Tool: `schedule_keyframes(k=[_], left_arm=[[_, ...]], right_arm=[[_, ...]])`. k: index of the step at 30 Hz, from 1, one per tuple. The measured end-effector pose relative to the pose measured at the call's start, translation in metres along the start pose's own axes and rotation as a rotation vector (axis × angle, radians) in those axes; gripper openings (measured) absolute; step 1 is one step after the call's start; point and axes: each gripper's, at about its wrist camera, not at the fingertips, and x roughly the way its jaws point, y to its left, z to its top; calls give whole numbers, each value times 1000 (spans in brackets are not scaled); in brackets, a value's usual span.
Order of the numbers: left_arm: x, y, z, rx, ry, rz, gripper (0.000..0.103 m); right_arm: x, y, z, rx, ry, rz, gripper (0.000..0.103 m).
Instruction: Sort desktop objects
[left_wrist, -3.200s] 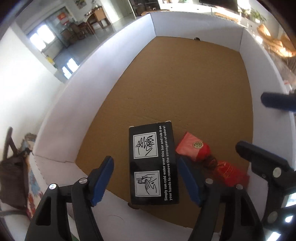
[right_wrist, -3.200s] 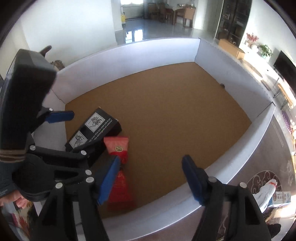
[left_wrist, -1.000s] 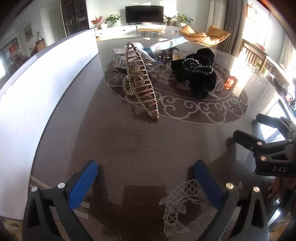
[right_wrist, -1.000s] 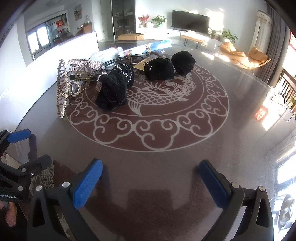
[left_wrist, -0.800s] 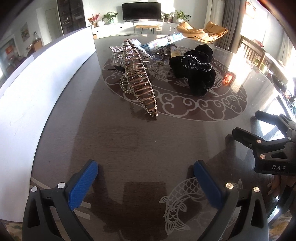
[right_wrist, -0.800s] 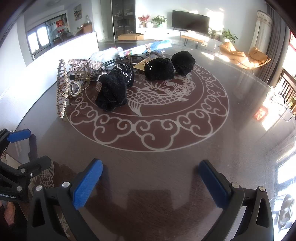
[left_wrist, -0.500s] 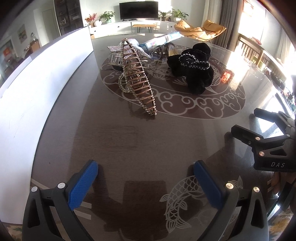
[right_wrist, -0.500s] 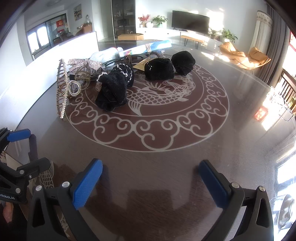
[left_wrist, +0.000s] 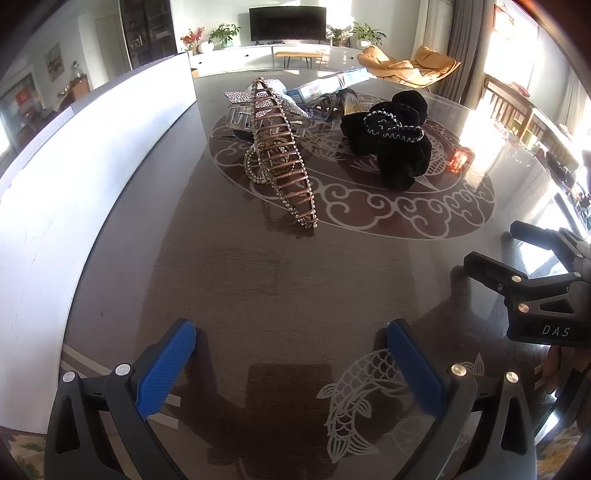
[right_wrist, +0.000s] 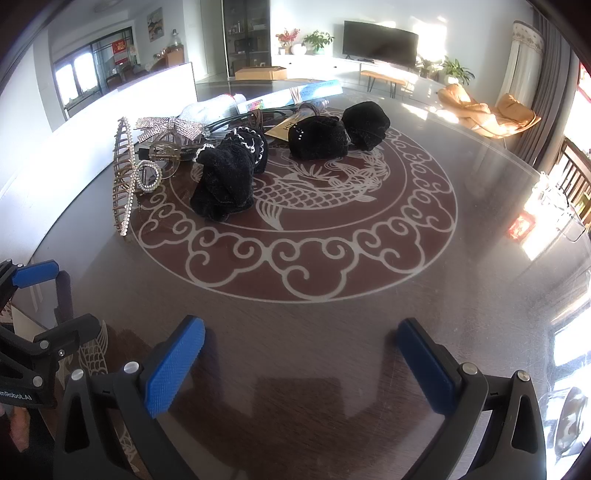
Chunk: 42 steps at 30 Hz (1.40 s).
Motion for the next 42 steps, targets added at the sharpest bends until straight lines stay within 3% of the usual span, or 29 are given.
schedule_keyframes(k=[42], left_arm=[[-4, -7, -14, -111, -116, 81, 103]], right_arm=[[-1, 0, 0, 1, 0, 1, 103]])
